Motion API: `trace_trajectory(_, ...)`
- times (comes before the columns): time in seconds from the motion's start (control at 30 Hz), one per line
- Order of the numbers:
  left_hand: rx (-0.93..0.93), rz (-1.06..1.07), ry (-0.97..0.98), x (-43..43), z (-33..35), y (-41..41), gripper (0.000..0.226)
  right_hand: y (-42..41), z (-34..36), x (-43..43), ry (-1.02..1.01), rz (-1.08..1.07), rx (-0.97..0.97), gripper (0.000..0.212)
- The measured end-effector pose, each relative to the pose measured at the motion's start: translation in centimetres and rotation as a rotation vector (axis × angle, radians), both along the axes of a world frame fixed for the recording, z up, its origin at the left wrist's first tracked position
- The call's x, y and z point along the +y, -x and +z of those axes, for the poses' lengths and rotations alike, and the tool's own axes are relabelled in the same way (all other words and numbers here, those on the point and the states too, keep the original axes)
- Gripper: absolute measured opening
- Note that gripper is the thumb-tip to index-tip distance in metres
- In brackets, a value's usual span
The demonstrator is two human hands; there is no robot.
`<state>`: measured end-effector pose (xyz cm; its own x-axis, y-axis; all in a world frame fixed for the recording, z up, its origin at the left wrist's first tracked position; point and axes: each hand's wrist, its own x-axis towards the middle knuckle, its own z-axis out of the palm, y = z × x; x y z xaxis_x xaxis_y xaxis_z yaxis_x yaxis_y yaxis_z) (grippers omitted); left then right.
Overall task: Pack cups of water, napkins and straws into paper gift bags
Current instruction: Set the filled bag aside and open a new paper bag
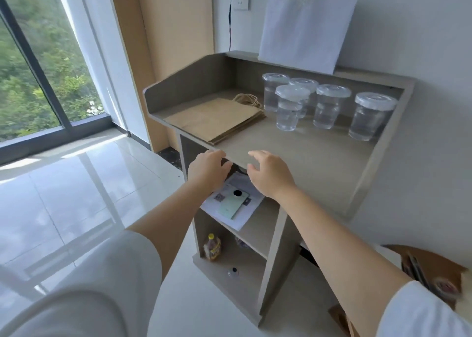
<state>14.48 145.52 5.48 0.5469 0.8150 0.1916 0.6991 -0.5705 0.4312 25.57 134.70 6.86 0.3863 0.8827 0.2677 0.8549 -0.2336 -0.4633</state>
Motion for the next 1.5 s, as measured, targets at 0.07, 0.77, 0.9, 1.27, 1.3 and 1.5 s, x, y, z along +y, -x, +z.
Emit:
trace_trajectory(0.07,-0.024,0.023,-0.02,3.3,0.5,-1.4,0.038,-1.4,0.4,3.1,0.013,0.008,0.016,0.043)
trace_trajectory(0.77,0.085,-0.059,-0.281,15.2,1.0,-2.7,0.028,-2.0,0.7,17.5,-0.186,-0.285,0.806,0.043)
trace_trajectory(0.9,-0.043,-0.129,-0.394,14.5,-0.4,0.0,0.032,-0.8,1.9,19.1,-0.242,-0.276,1.111,0.069)
trace_trajectory(1.27,-0.501,-0.15,0.186,15.4,-0.1,5.5,0.056,2.6,0.9,14.4,-0.472,-0.325,0.783,0.044)
trace_trajectory(1.3,-0.594,-0.108,0.258,15.9,0.4,5.7,0.061,2.9,0.8,13.5,-0.469,-0.333,0.789,0.045)
trace_trajectory(1.5,-0.996,-0.264,1.044,15.6,1.9,6.1,0.024,5.3,-2.6,6.9,-0.369,-0.592,0.761,0.033)
